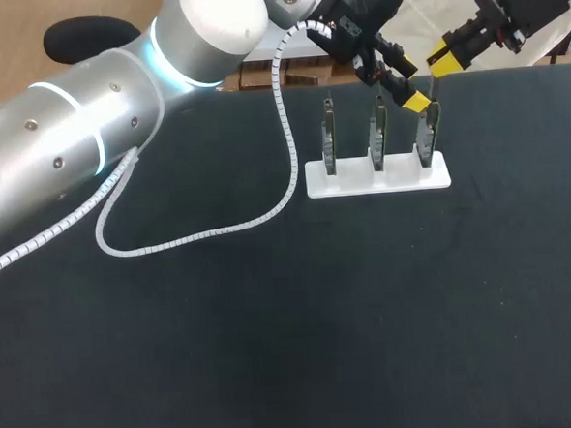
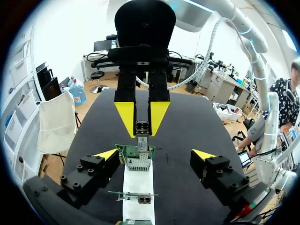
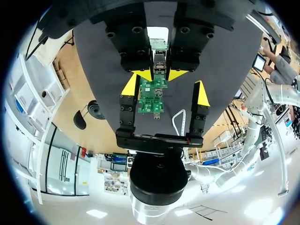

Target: Pick up the optical module with the left hand, and insert it into the network port with the right hand.

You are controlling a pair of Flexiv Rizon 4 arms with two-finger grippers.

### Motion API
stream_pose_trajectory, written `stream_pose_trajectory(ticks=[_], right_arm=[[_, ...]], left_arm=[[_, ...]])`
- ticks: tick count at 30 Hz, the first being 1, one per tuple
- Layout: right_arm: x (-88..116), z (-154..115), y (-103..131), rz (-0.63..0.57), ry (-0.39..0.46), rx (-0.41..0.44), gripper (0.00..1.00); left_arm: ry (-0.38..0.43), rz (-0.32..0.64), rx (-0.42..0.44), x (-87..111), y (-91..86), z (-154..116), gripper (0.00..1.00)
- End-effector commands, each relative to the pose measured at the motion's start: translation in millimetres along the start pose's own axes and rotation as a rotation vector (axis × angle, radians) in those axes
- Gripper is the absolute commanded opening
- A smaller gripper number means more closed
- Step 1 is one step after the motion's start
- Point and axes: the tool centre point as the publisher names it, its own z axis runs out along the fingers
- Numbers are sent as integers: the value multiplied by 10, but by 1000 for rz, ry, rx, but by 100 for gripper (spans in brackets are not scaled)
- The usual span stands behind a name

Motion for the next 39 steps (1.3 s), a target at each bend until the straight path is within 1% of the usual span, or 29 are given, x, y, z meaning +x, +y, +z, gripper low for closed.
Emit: stream_pose_trajectory(ticks=[1, 15, 16, 39], right_arm=[[0, -19, 12, -8, -7, 3, 0], [32, -23, 5, -34, -11, 9, 0], [33, -19, 1, -46, -2, 10, 0], [40, -1, 16, -38, -11, 3, 0]], left_arm=[[4, 1, 6, -11, 31, 2, 100], [4, 1, 6, -11, 31, 2, 100], [4, 1, 6, -11, 31, 2, 100], [4, 1, 6, -11, 31, 2, 100]])
